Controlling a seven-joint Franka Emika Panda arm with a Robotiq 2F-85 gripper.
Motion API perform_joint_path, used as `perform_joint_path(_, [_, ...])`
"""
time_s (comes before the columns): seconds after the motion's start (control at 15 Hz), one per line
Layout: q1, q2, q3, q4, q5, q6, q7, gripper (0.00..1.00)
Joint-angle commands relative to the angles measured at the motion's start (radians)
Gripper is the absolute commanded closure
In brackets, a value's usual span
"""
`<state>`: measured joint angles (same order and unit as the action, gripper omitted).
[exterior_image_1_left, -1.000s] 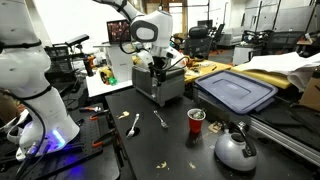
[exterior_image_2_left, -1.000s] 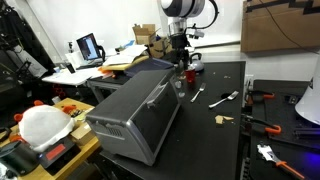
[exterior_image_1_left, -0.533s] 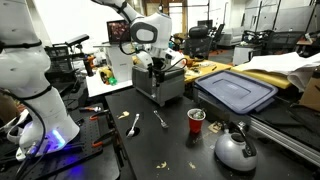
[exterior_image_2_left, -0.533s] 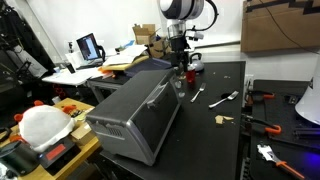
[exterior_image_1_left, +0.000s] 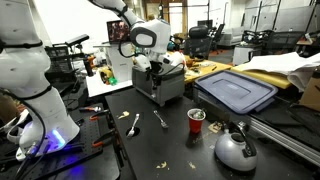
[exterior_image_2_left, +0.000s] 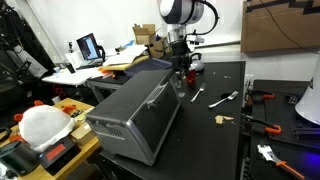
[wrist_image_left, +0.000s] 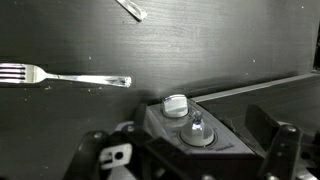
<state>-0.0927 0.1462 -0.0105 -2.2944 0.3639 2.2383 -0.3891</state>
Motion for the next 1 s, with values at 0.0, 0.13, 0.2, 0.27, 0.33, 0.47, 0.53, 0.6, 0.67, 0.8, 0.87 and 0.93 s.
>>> perform_joint_path(0.0, [-0.001,0.013,0.011,0.002,0.039,-0.008,-0.021,0.0])
perform_joint_path(0.13, [-0.003,0.027,0.014,0.005,0.047,-0.005,-0.019,0.0])
perform_joint_path(0.2, [-0.004,0.033,0.015,0.006,0.052,-0.002,-0.019,0.0])
perform_joint_path(0.27, [-0.006,0.038,0.016,0.006,0.061,0.002,-0.021,0.0])
perform_joint_path(0.33, [-0.006,0.044,0.017,0.008,0.064,0.003,-0.019,0.0])
perform_joint_path(0.47, [-0.008,0.053,0.017,0.013,0.07,0.003,-0.019,0.0])
perform_joint_path(0.53, [-0.008,0.059,0.018,0.016,0.075,0.003,-0.021,0.0])
perform_joint_path(0.6, [-0.009,0.063,0.019,0.017,0.08,0.005,-0.022,0.25])
perform_joint_path(0.67, [-0.01,0.067,0.02,0.017,0.084,0.01,-0.024,0.26])
perform_joint_path(0.8, [-0.011,0.07,0.022,0.018,0.093,0.013,-0.027,0.42])
perform_joint_path(0.87, [-0.013,0.072,0.023,0.019,0.098,0.016,-0.03,0.51])
perform_joint_path(0.93, [-0.014,0.072,0.024,0.019,0.106,0.019,-0.033,0.58])
